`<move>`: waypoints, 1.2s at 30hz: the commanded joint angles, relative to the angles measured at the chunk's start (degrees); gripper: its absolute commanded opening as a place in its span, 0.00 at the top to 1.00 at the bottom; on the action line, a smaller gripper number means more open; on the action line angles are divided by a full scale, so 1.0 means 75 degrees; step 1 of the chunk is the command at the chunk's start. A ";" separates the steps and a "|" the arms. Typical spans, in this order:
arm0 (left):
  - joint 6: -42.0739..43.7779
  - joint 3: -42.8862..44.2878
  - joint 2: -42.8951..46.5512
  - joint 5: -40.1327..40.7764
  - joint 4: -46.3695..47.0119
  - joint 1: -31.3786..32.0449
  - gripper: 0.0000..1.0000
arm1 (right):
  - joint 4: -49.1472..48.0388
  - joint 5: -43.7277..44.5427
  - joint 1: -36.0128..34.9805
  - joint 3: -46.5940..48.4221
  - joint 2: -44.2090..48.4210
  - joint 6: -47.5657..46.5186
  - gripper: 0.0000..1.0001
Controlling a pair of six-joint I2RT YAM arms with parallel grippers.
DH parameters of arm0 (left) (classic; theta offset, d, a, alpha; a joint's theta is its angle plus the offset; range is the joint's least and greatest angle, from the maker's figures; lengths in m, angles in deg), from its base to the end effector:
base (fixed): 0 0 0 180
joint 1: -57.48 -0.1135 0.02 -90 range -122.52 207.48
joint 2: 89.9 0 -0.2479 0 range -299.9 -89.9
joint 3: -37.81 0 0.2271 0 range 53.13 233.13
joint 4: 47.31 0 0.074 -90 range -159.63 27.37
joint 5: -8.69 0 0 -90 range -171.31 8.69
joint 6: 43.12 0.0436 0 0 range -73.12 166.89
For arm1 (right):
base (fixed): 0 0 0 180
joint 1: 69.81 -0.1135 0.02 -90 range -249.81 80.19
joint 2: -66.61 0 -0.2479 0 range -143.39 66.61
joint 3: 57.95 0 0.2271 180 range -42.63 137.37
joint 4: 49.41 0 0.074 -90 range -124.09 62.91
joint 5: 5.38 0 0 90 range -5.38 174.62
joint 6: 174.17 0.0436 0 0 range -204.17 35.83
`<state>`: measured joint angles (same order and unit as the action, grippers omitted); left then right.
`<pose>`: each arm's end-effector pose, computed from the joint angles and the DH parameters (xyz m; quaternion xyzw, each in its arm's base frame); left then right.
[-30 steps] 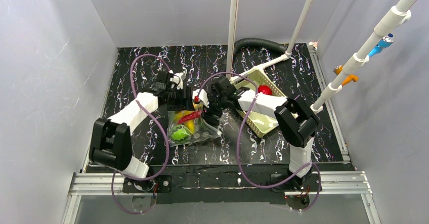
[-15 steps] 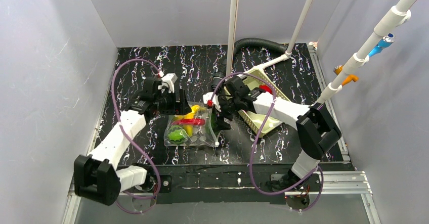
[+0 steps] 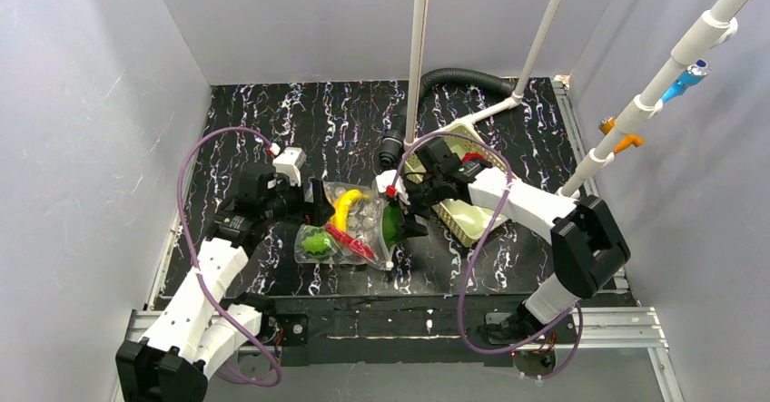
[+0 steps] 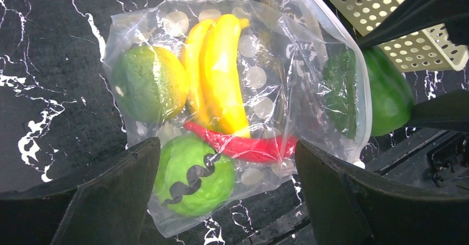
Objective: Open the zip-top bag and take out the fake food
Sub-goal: Pick up the fake vegetable from the zipper food storage bag, then place the fake vegetable in the bin.
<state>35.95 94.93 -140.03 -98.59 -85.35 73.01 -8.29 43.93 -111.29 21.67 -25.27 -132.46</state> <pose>0.1753 -0.0622 0.2718 0.1084 0.8570 -0.2386 0.4436 0.2164 0.2292 0.2271 -0.7056 0.5536 0.3120 0.3136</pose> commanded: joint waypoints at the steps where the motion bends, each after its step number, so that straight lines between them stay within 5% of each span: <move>1: 0.0211 0.0048 0.0171 0.0280 -0.0046 -0.0043 0.09 | 0.0259 -0.0009 0.0115 -0.0152 0.0617 -0.0343 0.76; 36: 0.0061 -0.0046 0.0611 0.0160 0.0136 -0.0054 0.02 | 0.0568 0.0228 0.3524 -0.0578 0.1986 -0.0417 0.74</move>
<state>36.32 94.80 -135.96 -96.14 -84.94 72.97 -3.70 45.14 -86.41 16.81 -11.59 -136.79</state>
